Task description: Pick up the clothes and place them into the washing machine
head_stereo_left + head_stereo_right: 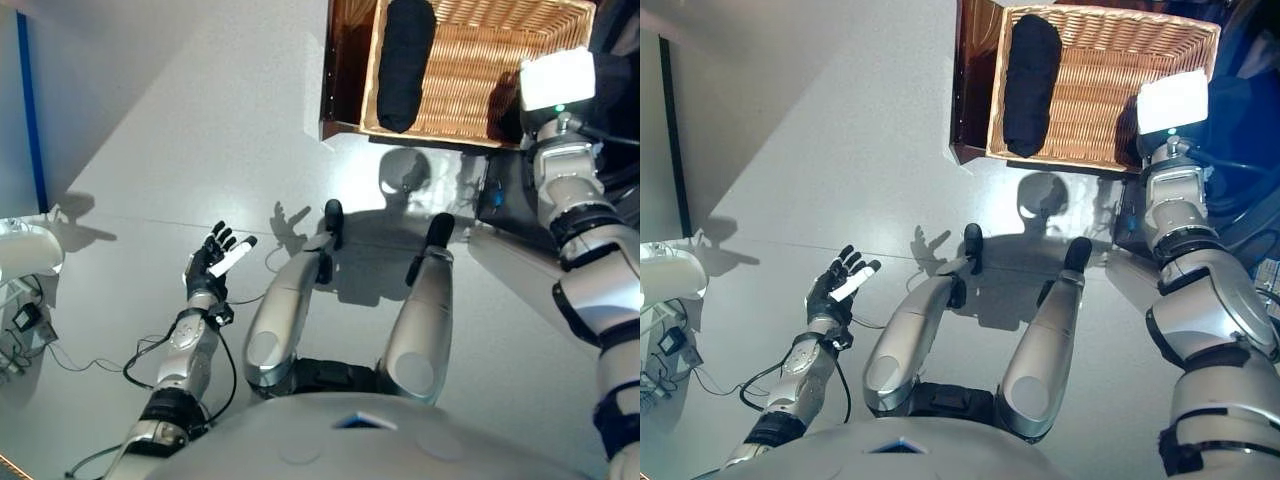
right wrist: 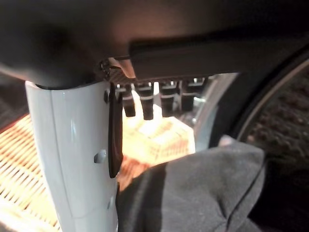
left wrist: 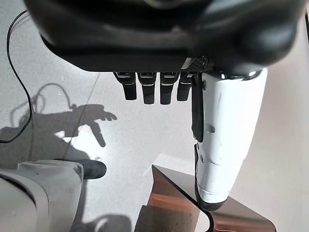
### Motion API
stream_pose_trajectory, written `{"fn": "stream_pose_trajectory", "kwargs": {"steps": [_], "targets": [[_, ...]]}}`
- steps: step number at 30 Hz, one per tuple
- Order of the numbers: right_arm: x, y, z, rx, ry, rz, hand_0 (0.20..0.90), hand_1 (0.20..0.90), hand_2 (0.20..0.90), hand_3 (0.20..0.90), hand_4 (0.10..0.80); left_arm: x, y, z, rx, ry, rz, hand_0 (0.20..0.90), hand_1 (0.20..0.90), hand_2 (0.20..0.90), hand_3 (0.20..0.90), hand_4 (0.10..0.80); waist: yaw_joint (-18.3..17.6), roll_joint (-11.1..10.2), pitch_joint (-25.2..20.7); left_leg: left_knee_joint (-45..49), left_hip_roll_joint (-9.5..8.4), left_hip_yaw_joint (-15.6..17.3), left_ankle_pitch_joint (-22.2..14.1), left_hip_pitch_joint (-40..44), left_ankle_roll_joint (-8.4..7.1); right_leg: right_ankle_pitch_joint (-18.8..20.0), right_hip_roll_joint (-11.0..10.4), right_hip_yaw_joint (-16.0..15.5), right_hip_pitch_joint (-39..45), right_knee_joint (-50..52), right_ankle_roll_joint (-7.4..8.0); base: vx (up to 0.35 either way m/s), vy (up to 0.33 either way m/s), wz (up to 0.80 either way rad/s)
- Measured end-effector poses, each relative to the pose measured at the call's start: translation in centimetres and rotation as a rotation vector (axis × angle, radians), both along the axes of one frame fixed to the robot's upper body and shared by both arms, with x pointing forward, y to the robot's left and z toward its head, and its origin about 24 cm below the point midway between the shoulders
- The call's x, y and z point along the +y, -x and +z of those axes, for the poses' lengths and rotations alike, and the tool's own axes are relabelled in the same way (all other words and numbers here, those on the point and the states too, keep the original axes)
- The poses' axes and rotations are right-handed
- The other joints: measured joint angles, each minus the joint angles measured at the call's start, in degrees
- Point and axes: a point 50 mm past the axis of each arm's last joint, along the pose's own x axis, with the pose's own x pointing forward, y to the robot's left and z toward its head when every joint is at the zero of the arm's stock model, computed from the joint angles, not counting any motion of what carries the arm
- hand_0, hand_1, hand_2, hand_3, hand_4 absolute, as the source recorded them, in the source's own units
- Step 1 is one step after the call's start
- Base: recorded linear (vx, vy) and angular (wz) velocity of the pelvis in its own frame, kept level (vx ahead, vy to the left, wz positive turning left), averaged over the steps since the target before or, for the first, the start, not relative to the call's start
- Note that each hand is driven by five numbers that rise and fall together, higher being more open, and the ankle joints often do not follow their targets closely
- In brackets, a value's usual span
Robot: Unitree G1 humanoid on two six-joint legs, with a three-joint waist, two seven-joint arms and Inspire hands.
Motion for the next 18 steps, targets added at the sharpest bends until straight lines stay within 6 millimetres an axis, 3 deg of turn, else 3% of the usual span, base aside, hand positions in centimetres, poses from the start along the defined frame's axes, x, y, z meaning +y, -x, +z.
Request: {"fn": "stream_pose_trajectory", "kwargs": {"steps": [18], "targets": [[-1.4, 0.5, -1.0, 0.113, 0.065, -0.097, 0.900, 0.900, 0.900, 0.900, 0.800, 0.3, -0.4, 0.7, -0.031, -0.012, -0.002, 0.900, 0.900, 0.900, 0.900, 0.800, 0.75, -0.62, 0.45, 2.08, 0.19, -0.30, 0.09, -3.16, -0.12, -0.11, 0.22, 0.37, -3.00, 2.04, -0.30, -0.004, 0.001, 0.01]]}}
